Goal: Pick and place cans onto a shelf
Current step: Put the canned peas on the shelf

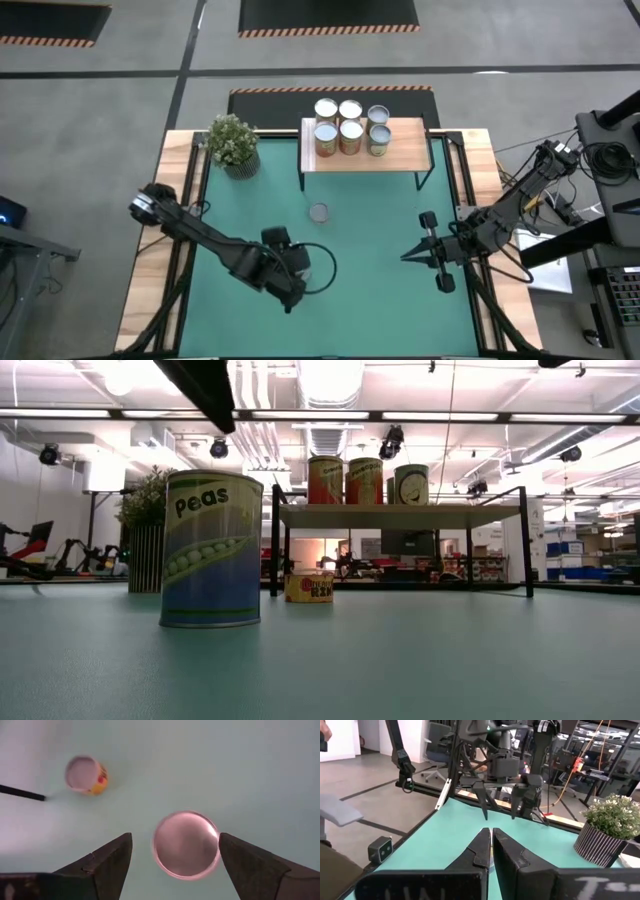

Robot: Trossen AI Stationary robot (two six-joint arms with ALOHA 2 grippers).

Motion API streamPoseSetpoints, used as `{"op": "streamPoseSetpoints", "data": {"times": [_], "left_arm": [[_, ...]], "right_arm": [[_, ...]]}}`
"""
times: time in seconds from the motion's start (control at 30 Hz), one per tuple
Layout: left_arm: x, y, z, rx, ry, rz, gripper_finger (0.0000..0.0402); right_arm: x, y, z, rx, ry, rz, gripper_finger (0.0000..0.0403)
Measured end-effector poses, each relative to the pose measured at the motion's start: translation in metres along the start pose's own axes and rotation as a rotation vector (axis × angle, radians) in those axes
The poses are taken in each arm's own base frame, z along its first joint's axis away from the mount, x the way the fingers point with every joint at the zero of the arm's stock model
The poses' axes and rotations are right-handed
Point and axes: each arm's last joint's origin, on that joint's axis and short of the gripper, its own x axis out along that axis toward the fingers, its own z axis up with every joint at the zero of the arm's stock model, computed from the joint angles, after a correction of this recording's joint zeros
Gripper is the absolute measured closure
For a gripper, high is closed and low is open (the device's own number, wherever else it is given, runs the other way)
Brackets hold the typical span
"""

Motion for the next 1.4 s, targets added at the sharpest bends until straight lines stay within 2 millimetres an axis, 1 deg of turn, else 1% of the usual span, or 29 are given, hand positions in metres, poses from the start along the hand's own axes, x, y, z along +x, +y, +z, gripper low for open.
{"op": "streamPoseSetpoints", "data": {"times": [0.27,0.4,0.53,0.83,0.93,1.1,1.17,1.4], "left_arm": [[0.001,0.000,0.000,0.001,0.013,-0.010,0.0094],[0.010,-0.004,-0.003,0.007,0.021,-0.004,0.0082],[0.020,-0.005,-0.009,0.018,0.026,0.001,0.0076],[0.021,-0.004,-0.009,0.036,0.030,0.009,0.0071],[0.022,-0.003,-0.009,0.028,0.050,-0.006,0.0056],[0.022,-0.002,-0.009,0.002,0.053,-0.002,0.0014],[0.020,-0.002,-0.008,0.010,0.056,-0.001,0.0005],[0.021,-0.003,-0.010,0.037,0.069,-0.025,0.0016]], "right_arm": [[0.000,0.000,-0.001,0.012,0.004,0.001,0.0394],[0.000,0.000,-0.001,0.019,0.004,0.001,0.0394],[0.000,0.000,-0.002,0.019,0.005,0.001,0.0394],[0.000,0.000,-0.002,0.012,0.005,0.001,0.0394],[0.000,0.000,-0.002,0.013,0.006,0.001,0.0394],[0.000,0.000,-0.002,0.020,0.006,0.001,0.0394],[0.000,0.000,-0.002,0.026,0.007,0.001,0.0394],[0.000,0.000,-0.003,0.023,0.013,0.002,0.0394]]}}
